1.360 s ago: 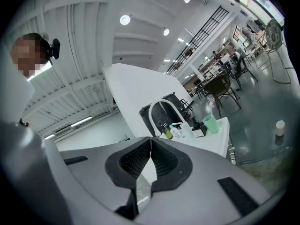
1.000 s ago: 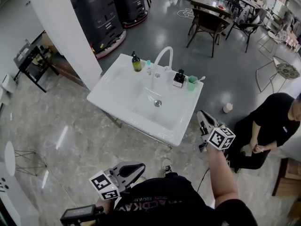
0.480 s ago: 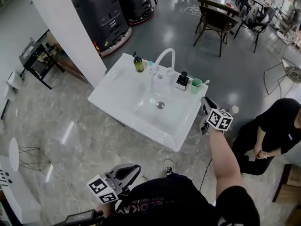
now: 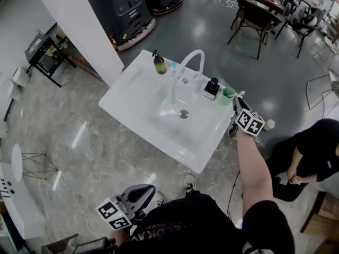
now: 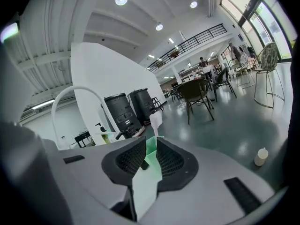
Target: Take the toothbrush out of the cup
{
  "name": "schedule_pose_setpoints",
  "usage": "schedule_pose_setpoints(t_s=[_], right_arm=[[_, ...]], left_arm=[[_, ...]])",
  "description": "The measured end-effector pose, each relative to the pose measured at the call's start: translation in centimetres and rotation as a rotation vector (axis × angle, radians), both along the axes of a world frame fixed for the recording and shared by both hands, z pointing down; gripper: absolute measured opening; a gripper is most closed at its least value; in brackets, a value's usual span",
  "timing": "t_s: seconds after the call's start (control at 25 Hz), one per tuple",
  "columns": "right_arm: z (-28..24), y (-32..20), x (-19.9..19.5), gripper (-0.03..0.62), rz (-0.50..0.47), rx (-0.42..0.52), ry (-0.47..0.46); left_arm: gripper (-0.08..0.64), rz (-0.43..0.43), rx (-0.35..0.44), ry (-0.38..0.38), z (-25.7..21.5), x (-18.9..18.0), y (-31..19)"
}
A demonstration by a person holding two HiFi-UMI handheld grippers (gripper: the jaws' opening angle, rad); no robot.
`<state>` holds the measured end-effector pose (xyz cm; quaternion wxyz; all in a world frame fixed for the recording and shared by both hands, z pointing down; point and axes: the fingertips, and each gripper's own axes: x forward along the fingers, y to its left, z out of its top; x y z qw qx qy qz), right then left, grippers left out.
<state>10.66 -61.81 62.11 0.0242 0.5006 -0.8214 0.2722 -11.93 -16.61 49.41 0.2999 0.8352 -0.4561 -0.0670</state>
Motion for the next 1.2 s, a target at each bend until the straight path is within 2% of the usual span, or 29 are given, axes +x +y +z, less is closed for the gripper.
schedule_pose_setpoints(t_s=[0.76,1.0,1.2], right_arm=[[1.6,-3.7,-0.5,0.067,-0.006,0.01,0.051],[1.3,-4.0,-0.7,0.032,-0.013,0.035,0.075],[1.0,-3.9,-0.9,0.029,-0.023,0.047,0.083]], left_arm=[[0.008,-0.05,-0.04,-0.012,0.8,0.9,-1.6],[0.008,-0.056,-0.044,-0.018,0.8,1.1,-1.5],[0.008,-0.062,-0.046,-0.019,0.8,1.0,-1.3]])
